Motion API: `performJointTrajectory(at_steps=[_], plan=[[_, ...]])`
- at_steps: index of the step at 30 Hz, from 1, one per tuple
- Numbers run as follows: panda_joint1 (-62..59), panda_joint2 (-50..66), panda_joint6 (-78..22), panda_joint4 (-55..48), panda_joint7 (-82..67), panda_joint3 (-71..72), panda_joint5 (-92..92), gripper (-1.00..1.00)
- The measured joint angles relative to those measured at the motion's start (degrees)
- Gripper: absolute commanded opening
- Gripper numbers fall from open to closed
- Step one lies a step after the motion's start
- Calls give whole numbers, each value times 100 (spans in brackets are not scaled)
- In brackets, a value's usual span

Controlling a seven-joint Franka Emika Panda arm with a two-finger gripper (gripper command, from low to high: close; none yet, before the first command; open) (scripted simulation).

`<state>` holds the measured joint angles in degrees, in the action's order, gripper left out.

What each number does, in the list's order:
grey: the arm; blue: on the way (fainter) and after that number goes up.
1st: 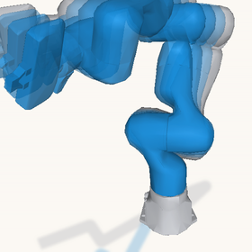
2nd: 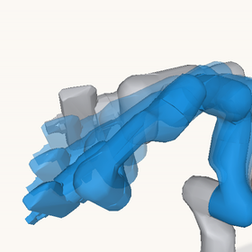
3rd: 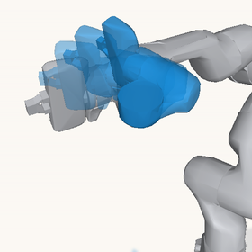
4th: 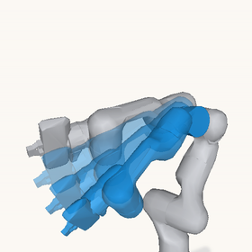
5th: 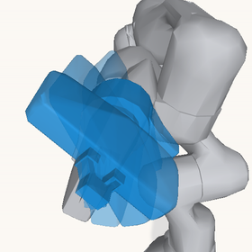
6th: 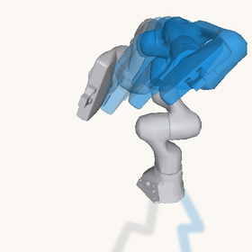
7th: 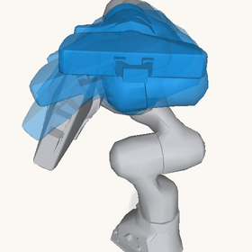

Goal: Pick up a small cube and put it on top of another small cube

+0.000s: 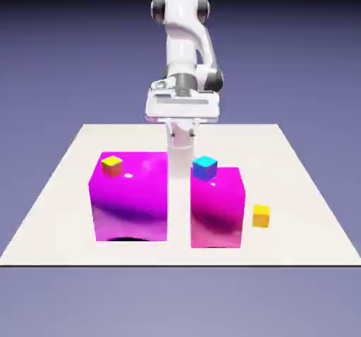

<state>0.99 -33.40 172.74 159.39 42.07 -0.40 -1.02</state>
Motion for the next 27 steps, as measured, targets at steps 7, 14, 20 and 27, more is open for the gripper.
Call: performJointTrajectory(at_steps=[7, 14, 20, 27], plan=[[-621, -200, 109, -83, 961, 1453, -207, 0], [-1242, -401, 218, -165, 1923, 2906, -413, 0], [-1774, -573, 312, -236, 2747, 4152, -591, 0], [-2395, -774, 421, -319, 3709, 5606, -797, 0]])
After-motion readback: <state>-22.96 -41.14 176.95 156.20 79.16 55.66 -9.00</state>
